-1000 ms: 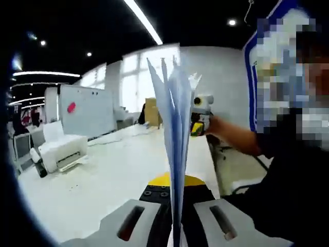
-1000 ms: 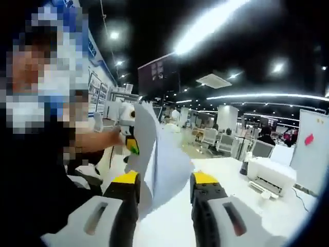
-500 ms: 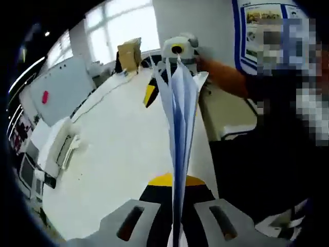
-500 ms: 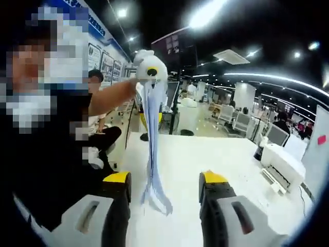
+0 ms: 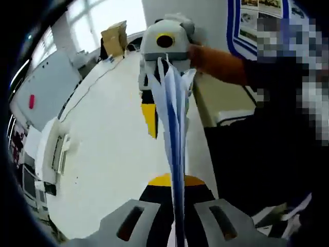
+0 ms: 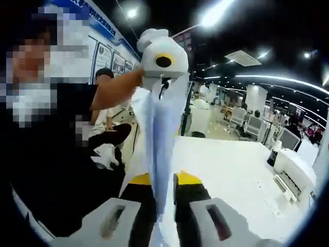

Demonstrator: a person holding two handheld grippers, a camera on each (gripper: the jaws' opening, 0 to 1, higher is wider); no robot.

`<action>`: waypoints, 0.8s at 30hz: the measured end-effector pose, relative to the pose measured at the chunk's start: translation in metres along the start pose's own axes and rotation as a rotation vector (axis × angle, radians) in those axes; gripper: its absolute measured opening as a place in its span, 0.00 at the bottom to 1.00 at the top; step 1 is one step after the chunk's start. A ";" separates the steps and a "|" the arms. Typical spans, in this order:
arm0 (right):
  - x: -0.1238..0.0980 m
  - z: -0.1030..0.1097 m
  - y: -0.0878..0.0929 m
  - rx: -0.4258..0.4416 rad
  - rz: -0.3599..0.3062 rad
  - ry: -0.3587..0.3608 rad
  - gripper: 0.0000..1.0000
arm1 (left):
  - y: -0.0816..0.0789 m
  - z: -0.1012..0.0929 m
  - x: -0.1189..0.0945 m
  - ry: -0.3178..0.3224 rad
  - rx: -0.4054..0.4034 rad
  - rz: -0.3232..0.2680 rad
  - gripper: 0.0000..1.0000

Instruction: Organize the stack of printing papers by aligning and flattening the scattered papers on the table

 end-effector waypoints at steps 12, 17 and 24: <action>-0.003 0.007 -0.011 0.010 -0.001 0.043 0.00 | 0.005 0.002 -0.006 -0.047 0.077 -0.140 0.07; -0.011 0.012 -0.023 -0.017 -0.022 0.075 0.00 | 0.007 0.007 -0.024 -0.100 0.041 -0.287 0.24; -0.021 0.013 -0.026 0.003 -0.011 0.115 0.00 | 0.021 0.016 -0.058 -0.222 0.062 -0.436 0.41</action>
Point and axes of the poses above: the point that each gripper's makers call its tool centre point, and the gripper's own axes: x roughly forward along the fingers, z roughly to its left, y roughly out of its underside, the point moved 4 cm from there along -x, roughly backward along the fingers, and after that the axes turned 3 degrees about -z, right-handed, at the moved point
